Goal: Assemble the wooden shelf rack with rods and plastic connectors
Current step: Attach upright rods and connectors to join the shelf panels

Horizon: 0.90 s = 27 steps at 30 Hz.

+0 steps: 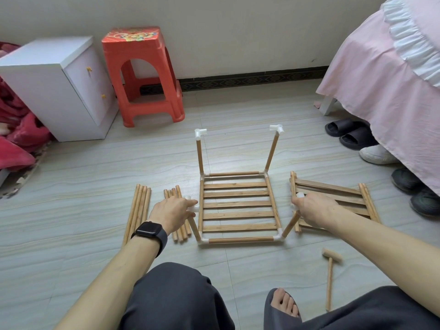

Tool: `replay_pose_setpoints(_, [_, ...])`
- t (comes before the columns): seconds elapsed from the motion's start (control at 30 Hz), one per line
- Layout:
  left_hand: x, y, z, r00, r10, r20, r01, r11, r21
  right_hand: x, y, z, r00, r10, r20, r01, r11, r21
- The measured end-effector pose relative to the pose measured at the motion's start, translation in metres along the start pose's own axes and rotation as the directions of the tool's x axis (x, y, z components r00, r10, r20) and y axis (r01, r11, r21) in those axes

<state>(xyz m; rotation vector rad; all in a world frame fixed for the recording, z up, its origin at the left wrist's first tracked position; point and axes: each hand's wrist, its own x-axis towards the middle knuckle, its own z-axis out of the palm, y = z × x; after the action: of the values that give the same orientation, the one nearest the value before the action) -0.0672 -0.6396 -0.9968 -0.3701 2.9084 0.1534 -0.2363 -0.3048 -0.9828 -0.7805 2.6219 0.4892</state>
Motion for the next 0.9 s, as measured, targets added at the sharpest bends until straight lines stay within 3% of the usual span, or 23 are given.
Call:
replay_pose_setpoints(0.3, [-0.001, -0.005, 0.004, 1.000, 0.007, 0.022, -0.007, 1.000, -0.017, -0.005, -0.007, -0.012, 0.996, 0.037, 0.076, -0.032, 0.997, -0.070])
replay_pose_setpoints(0.43, [-0.014, -0.025, 0.014, 0.999, -0.041, 0.008, 0.041, 0.976, -0.214, -0.008, -0.031, -0.041, 1.000, 0.010, -0.019, -0.013, 0.991, -0.132])
replay_pose_setpoints(0.53, [-0.028, -0.056, 0.026, 0.985, -0.163, 0.059, 0.173, 0.933, -0.315, -0.010, -0.072, -0.070, 0.975, -0.136, -0.176, 0.132, 0.991, -0.037])
replay_pose_setpoints(0.7, [-0.049, -0.108, 0.057, 0.916, -0.337, 0.217, 0.396, 0.849, -0.350, 0.000, -0.162, -0.090, 0.905, -0.368, -0.215, 0.389, 0.919, 0.064])
replay_pose_setpoints(0.9, [-0.047, -0.148, 0.104, 0.838, -0.455, 0.302, 0.544, 0.747, -0.383, 0.035, -0.258, -0.069, 0.834, -0.443, -0.330, 0.503, 0.855, 0.122])
